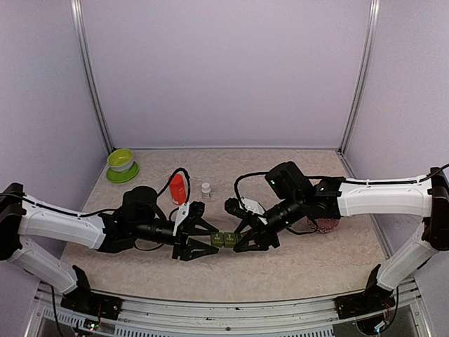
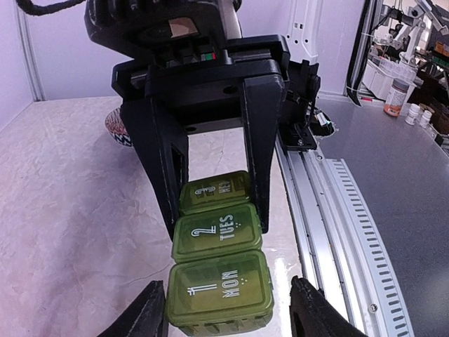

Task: Sort the pills into containers
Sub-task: Open the lid of the pill container.

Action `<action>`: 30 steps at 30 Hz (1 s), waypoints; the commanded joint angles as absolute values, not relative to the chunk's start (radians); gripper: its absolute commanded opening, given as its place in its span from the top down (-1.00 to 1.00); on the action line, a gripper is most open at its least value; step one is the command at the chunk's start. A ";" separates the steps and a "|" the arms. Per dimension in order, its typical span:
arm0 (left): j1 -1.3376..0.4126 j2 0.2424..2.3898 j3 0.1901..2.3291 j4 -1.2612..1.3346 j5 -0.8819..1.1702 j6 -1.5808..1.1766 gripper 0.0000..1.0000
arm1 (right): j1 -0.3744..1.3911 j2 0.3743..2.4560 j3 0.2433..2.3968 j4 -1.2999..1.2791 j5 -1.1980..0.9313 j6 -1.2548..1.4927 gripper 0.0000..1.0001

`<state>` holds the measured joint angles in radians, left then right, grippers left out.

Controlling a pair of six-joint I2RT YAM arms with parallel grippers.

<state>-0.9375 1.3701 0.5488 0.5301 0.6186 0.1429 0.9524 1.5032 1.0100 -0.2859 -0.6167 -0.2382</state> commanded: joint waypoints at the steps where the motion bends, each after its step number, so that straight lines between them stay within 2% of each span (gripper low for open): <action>1: -0.933 1.376 0.562 0.520 0.636 0.155 -0.10 | 0.945 1.499 1.025 -0.283 -0.623 -0.241 0.37; 8: -0.927 1.362 0.542 0.560 0.646 0.138 0.04 | 0.944 1.481 1.010 -0.277 -0.615 -0.241 0.38; 17: -0.927 1.360 0.543 0.554 0.652 0.140 0.03 | 0.943 1.477 1.006 -0.270 -0.612 -0.237 0.38; 22: -0.927 1.347 0.536 0.556 0.645 0.139 -0.05 | 0.943 1.474 1.006 -0.267 -0.613 -0.236 0.38; 30: -0.923 1.342 0.533 0.555 0.644 0.138 -0.02 | 0.941 1.476 1.003 -0.269 -0.613 -0.235 0.37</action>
<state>-0.9295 1.3602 0.5426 0.5320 0.6254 0.1379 0.9516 1.5009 1.0088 -0.2852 -0.6167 -0.2417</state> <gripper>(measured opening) 0.517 0.410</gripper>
